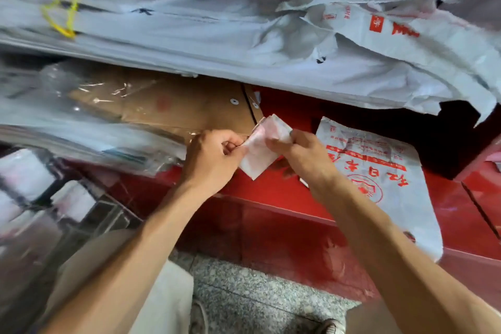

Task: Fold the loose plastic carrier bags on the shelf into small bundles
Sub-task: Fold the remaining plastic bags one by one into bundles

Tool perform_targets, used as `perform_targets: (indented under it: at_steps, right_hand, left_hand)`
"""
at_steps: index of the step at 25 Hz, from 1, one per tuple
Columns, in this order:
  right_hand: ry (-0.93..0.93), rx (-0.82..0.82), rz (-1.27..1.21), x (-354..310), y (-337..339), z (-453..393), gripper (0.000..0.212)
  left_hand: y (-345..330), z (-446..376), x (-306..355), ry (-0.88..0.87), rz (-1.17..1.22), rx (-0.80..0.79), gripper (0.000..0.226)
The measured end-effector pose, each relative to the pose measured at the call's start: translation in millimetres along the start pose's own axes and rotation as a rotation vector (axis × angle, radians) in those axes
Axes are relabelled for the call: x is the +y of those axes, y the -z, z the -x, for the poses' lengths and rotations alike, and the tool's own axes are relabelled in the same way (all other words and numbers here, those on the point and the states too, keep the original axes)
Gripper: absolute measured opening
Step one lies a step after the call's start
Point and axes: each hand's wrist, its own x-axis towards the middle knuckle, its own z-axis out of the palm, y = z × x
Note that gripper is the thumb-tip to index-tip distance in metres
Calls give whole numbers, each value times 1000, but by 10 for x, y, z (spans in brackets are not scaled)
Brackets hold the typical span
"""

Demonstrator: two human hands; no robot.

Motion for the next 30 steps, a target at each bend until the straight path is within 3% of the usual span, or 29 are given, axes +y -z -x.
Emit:
perform_targets:
  at_steps: [4, 8, 11, 14, 15, 17, 20, 24, 26, 30]
  right_hand:
    - [136, -231, -124, -305, -698, -3, 21]
    - [214, -563, 4, -403, -1653, -1, 9]
    - [240, -620, 99, -463, -2285, -24, 6]
    - [236, -590, 112, -553, -2784, -122, 13]
    - [210, -561, 81, -571, -2916, -171, 13]
    - [162, -540, -6, -582, -3164, -315, 13]
    - [346, -503, 143, -465, -3463, -622, 13]
    - [607, -394, 424, -305, -3762, -784, 21]
    - [686, -417, 466, -250, -3893, -785, 24]
    - [811, -575, 639, -193, -4107, -858, 29]
  left_hand:
    - [863, 340, -319, 46, 34, 16, 16]
    - [1578, 888, -843, 128, -29, 159, 24]
    - [1848, 1206, -1260, 202, -52, 320, 24]
    - [1946, 1296, -1769, 417, -102, 439, 15]
    - [1947, 1280, -1963, 507, -174, 407, 18]
    - [1903, 1178, -2310, 588, -376, 188, 53]
    - [1764, 834, -2632, 563, -516, -82, 85]
    - [1718, 452, -2892, 675, -477, -82, 79]
    - [1679, 419, -2929, 662, -450, -29, 73]
    - [1542, 523, -2902, 640, -505, -72, 76]
